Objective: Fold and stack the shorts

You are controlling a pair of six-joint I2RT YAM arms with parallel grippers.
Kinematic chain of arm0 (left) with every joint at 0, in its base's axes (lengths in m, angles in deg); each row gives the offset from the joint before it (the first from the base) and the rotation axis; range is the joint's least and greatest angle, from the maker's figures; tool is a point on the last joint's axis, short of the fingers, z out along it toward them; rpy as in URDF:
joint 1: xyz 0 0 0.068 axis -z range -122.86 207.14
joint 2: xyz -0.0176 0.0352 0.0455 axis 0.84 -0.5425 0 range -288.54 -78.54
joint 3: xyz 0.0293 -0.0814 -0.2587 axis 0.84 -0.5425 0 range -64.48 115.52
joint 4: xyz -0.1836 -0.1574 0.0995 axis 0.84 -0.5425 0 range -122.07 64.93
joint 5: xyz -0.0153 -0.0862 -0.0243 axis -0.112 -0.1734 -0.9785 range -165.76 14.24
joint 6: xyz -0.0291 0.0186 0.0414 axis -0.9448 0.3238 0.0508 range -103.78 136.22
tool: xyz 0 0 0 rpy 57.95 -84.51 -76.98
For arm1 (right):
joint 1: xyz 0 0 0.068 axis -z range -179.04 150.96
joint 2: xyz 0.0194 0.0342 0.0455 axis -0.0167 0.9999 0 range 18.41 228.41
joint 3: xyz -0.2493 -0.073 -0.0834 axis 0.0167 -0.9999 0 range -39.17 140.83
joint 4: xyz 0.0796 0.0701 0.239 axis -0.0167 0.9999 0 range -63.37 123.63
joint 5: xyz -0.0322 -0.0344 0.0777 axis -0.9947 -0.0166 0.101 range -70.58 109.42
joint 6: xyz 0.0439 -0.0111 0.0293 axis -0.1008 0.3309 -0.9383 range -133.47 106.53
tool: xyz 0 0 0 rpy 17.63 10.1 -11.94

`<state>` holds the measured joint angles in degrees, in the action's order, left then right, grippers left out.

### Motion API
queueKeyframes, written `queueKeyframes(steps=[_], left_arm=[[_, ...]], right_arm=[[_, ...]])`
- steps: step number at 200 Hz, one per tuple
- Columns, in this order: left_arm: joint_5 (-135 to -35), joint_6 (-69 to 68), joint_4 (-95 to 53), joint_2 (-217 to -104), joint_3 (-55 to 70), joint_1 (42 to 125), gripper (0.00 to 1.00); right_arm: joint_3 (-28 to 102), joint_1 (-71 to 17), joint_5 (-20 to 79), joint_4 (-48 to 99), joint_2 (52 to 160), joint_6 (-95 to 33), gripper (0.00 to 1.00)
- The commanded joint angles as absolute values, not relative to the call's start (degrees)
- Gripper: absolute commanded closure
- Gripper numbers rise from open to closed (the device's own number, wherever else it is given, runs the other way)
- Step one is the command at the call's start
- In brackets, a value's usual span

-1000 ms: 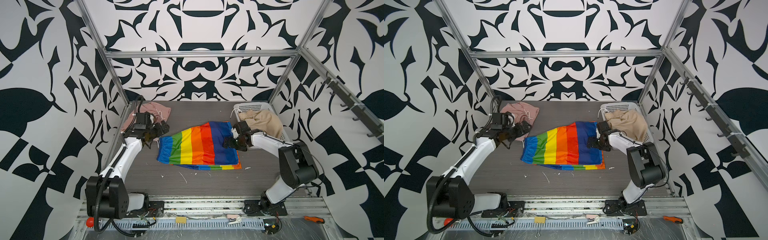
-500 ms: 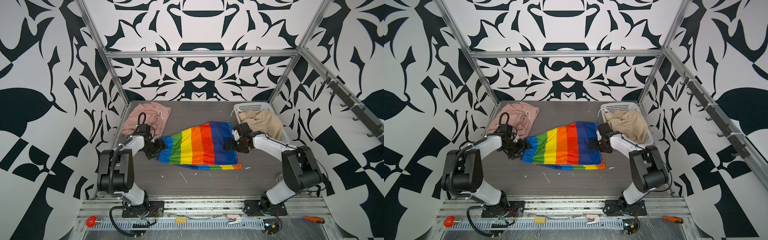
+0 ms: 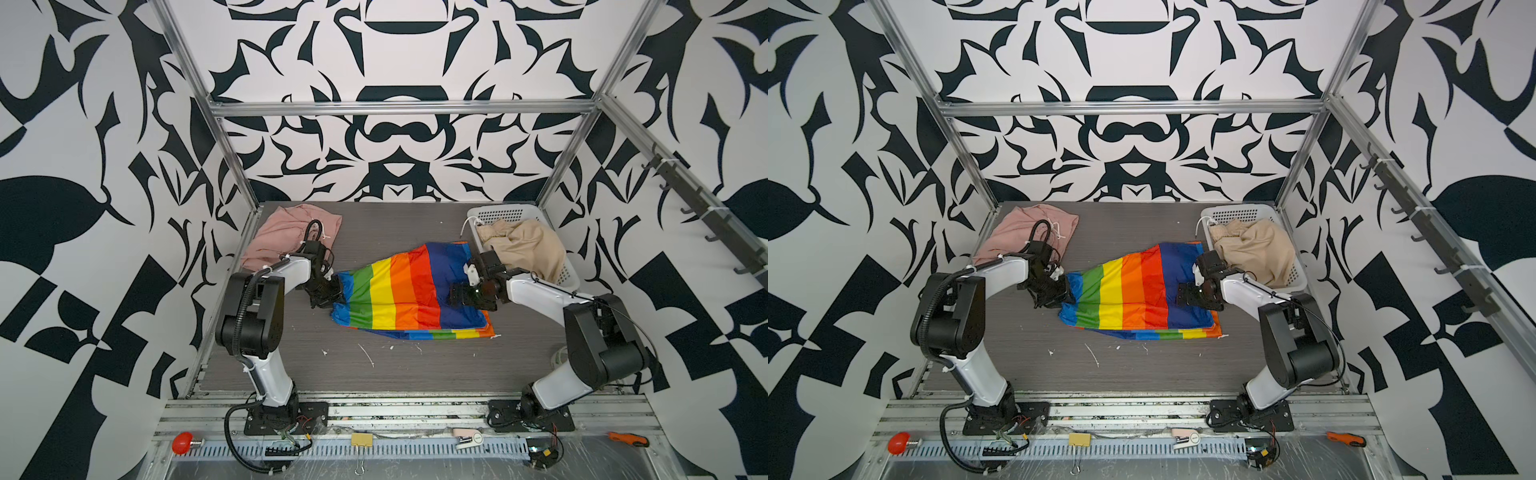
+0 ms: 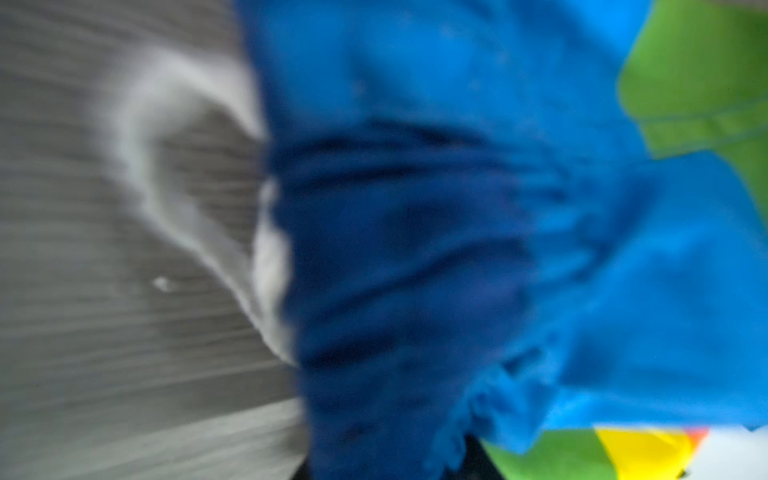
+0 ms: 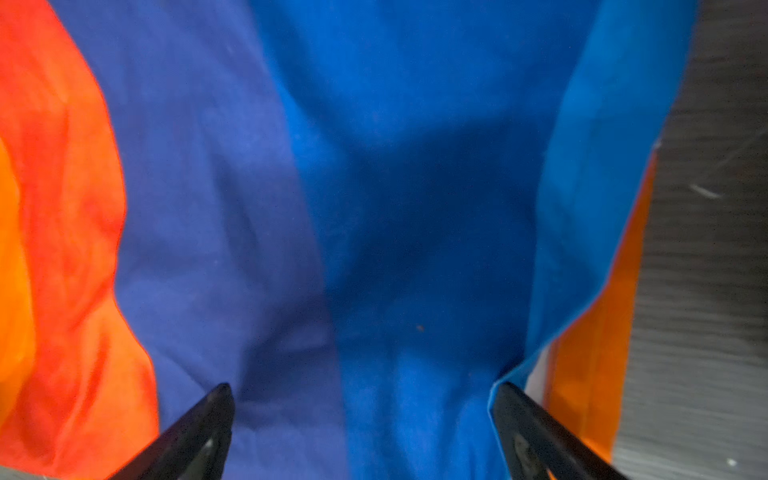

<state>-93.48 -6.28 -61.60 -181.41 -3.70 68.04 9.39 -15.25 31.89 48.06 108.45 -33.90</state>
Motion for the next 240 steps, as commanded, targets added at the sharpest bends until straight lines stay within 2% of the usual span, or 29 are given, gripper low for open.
queueKeyframes(steps=[1, 13, 101, 156, 194, 216, 240], left_arm=[[-87.57, -3.82, -68.33, -185.04, -3.03, 70.85, 0.87], [-86.7, -3.42, -69.32, -184.99, -1.23, 71.55, 1.0], [-73.61, 2.72, -84.83, -182.33, 20.14, 71.73, 1.0], [-67.9, 5.82, -89.44, -181.58, 31.29, 73.05, 1.0], [-69.61, 6.04, -88.99, -182.99, 28.82, 73.14, 1.0], [-70.79, 6.21, -86.57, -182.88, 23.82, 72.92, 1.0], [-76.69, 4.87, -83.17, -182.87, 18.48, 71.72, 0.98]], right_arm=[[8.95, -15.39, 32.72, 47.1, 106.91, -33.87, 0.01], [8.87, -15.31, 32.61, 47.0, 106.91, -33.94, 0.0], [11.28, -15.45, 32.88, 47.18, 108.13, -36.37, 0.0], [21.75, -23.45, 30.86, 47.02, 106.74, -41.05, 0.0], [35.89, -31.63, 24.94, 50.82, 118.61, -40.62, 0.01], [39.32, -33.5, 25.62, 50.71, 122.74, -41.23, 0.01], [40.13, -34.42, 25.92, 50.78, 124.69, -41.23, 0.0]])
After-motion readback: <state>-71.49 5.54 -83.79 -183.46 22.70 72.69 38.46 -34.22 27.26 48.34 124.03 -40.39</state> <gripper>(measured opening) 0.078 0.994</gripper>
